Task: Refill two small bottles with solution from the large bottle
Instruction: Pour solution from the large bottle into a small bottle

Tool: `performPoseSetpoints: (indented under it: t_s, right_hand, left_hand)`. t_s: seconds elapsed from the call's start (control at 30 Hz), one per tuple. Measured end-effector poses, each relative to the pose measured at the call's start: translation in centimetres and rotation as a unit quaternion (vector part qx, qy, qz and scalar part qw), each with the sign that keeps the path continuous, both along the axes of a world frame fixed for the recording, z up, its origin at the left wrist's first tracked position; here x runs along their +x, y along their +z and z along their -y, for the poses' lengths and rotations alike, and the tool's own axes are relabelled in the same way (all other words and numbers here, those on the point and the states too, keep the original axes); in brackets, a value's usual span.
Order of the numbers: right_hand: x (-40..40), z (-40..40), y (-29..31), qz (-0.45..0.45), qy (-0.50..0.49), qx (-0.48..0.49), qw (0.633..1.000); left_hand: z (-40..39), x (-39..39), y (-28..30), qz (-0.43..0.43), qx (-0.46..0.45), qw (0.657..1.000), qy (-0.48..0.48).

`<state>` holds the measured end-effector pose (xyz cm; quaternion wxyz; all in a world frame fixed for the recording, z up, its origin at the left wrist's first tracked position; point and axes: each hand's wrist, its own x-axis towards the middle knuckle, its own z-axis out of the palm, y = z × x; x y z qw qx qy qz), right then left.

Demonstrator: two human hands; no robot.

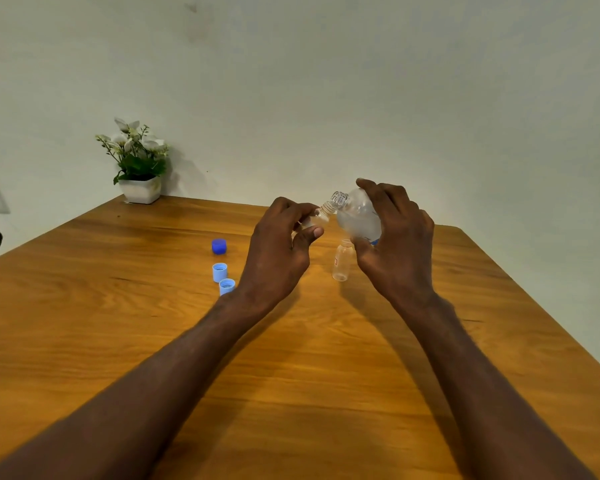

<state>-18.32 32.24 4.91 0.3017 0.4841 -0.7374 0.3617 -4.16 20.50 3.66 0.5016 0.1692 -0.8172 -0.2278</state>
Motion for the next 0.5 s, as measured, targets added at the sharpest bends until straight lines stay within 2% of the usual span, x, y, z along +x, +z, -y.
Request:
performPoseSetpoints:
  t_s: [0.5]
  right_hand:
    - [-0.11, -0.04, 0.08, -0.001, -0.004, 0.01, 1.0]
  left_hand:
    - [0.27, -0.25, -0.44, 0.001, -0.002, 1.0, 0.007]
